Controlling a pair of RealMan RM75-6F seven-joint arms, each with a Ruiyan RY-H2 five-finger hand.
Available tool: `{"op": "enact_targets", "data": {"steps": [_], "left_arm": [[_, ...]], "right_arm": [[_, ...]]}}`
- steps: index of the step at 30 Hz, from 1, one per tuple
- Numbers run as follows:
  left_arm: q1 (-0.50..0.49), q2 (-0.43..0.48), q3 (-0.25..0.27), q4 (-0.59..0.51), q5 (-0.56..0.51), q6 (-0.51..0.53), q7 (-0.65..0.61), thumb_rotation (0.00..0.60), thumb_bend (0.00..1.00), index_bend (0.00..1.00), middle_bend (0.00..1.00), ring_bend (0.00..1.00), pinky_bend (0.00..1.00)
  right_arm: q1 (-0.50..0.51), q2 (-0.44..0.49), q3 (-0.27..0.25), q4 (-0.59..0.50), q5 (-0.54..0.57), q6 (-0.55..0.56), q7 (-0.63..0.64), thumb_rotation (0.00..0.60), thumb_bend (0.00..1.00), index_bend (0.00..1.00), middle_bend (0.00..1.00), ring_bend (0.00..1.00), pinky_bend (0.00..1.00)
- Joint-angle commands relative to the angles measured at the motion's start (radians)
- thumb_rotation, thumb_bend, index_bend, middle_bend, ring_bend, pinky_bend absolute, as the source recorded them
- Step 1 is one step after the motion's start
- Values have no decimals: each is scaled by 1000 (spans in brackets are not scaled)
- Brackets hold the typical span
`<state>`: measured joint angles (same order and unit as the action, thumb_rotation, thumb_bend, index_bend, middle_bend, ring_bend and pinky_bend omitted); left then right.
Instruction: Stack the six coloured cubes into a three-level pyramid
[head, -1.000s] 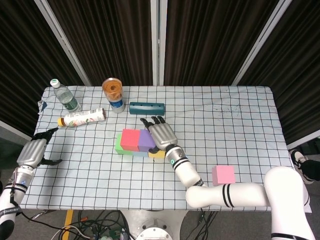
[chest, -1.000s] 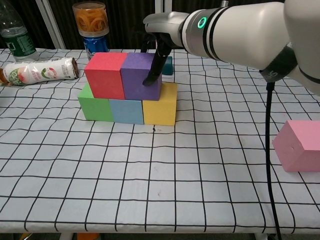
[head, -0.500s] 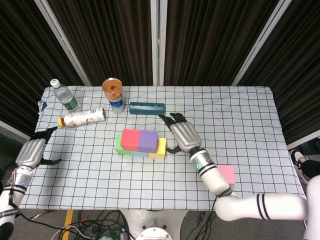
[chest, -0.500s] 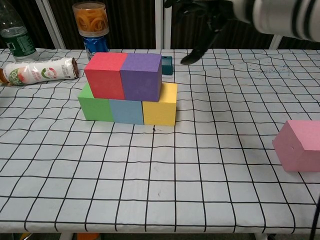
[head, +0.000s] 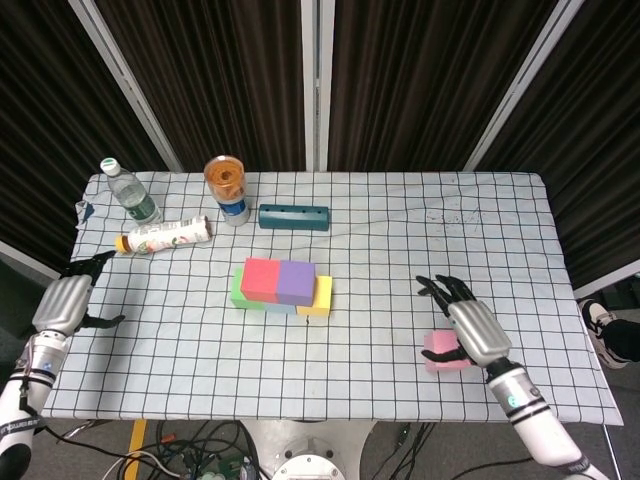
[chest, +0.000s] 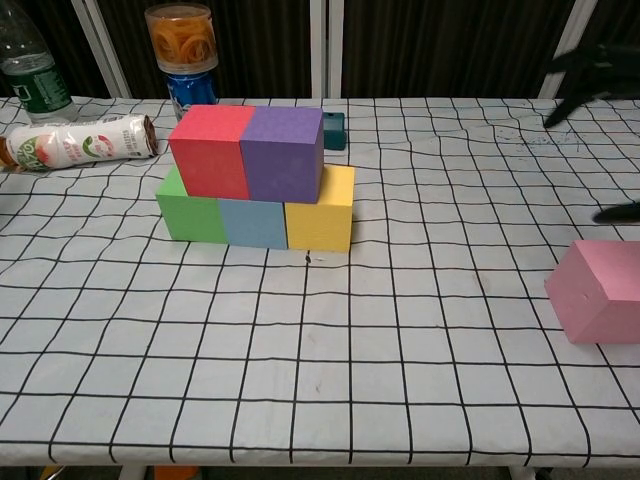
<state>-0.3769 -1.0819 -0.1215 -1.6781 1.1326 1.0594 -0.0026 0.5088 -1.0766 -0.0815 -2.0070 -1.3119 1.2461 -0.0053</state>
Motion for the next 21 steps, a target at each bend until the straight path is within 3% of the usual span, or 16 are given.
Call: {"op": "enact_targets", "data": {"steps": [1,7,21], "left_arm": [[-4,0,-2,-6,-9,-4,8,600,109,69,73,99,86],[-11,2,-7,-22,-30,-9,32,600,109,69,73,100,86],[-19,6,-11,-42,-58,-10,54,600,109,68,73,100,86]], "right_arm": [[-99,18,-82,102,-96,40,107,600,0,0,214,0,0],[-152,-26,-95,223,-149,38,175,600,0,0,203,0,0],[-138,-130,-26,369,-151,-67,160,600,0,0,210,0,0]]}}
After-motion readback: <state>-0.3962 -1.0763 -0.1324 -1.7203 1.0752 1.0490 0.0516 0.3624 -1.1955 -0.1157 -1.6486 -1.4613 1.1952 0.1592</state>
